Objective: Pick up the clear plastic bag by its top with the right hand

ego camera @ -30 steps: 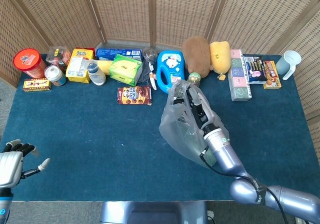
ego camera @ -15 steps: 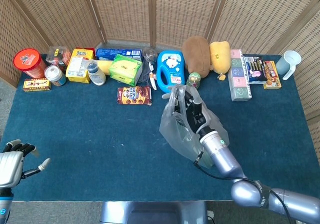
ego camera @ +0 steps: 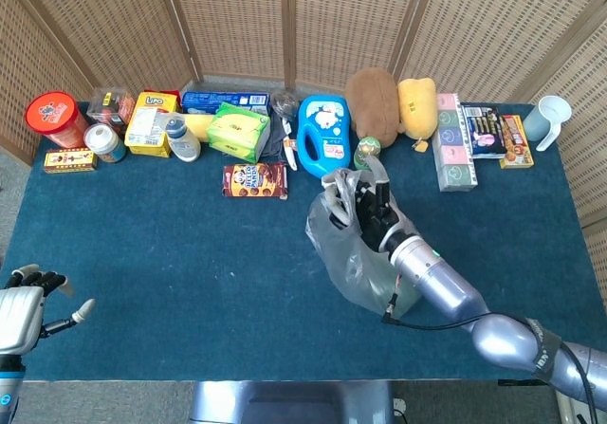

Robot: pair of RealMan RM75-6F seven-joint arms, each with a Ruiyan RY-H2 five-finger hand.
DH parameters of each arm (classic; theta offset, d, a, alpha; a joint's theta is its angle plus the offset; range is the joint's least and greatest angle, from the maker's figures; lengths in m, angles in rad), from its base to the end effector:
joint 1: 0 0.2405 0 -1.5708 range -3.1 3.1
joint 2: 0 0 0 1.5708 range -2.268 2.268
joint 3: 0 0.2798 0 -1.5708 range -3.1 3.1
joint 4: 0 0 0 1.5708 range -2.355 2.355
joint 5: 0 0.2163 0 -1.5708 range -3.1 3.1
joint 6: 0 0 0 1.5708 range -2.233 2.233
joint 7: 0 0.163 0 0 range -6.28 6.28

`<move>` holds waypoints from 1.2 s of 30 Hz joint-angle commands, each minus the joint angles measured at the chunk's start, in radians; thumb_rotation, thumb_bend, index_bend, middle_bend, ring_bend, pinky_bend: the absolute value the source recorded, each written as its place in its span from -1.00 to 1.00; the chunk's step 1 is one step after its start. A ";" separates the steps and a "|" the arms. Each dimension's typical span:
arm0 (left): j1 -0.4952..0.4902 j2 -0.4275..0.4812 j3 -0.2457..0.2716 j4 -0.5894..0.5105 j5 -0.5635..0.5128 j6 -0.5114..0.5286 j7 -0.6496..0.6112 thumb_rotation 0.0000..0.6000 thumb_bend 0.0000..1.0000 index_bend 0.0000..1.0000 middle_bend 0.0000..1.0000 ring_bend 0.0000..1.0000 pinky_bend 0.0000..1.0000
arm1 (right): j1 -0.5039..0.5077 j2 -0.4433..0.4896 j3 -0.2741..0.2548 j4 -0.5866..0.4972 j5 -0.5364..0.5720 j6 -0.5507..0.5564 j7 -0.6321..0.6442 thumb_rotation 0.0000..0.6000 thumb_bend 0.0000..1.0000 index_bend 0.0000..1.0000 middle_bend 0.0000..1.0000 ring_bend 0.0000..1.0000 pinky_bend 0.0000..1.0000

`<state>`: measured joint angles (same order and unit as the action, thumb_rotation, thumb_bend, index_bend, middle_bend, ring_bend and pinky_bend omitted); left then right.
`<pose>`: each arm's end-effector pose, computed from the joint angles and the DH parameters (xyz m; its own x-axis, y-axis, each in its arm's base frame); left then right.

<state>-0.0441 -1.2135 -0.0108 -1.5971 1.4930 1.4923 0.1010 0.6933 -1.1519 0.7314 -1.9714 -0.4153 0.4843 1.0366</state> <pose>-0.3403 0.1796 0.1275 0.4149 0.0566 0.9081 0.9084 0.0302 -0.4169 -0.0521 -0.3847 0.0977 -0.9559 -0.2758 -0.1005 -0.0671 0.5384 -0.8400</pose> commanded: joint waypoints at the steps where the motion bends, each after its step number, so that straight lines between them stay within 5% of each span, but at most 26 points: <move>1: 0.000 0.000 0.000 0.000 0.000 0.000 0.001 -1.00 -0.67 0.09 0.00 -0.18 -0.59 | -0.025 0.025 0.034 -0.016 -0.003 -0.006 0.013 -0.46 -0.23 0.06 0.42 0.84 0.85; 6: -0.002 -0.001 0.001 -0.004 0.005 -0.001 0.005 -1.00 -0.67 0.09 0.00 -0.18 -0.59 | -0.069 0.072 0.079 -0.045 0.001 -0.007 0.027 0.07 -0.17 0.15 0.46 0.90 0.92; 12: -0.006 -0.004 0.003 -0.007 0.011 -0.005 0.009 -1.00 -0.67 0.09 0.00 -0.18 -0.59 | -0.142 0.152 0.135 -0.118 0.032 -0.001 0.061 0.41 -0.12 0.20 0.49 0.93 0.97; 31: -0.004 -0.003 0.008 -0.018 0.020 0.002 0.021 -0.99 -0.67 0.08 0.00 -0.18 -0.59 | -0.309 0.223 0.349 -0.188 -0.018 -0.096 0.169 0.54 -0.10 0.21 0.50 0.94 0.98; 36: -0.004 -0.003 0.010 -0.025 0.023 0.001 0.027 -1.00 -0.67 0.09 0.00 -0.18 -0.59 | -0.318 0.243 0.368 -0.181 -0.017 -0.122 0.171 0.58 -0.10 0.21 0.50 0.94 0.98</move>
<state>-0.0481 -1.2166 -0.0008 -1.6212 1.5155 1.4931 0.1277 0.3767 -0.9119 1.0958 -2.1543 -0.4331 0.3659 1.2059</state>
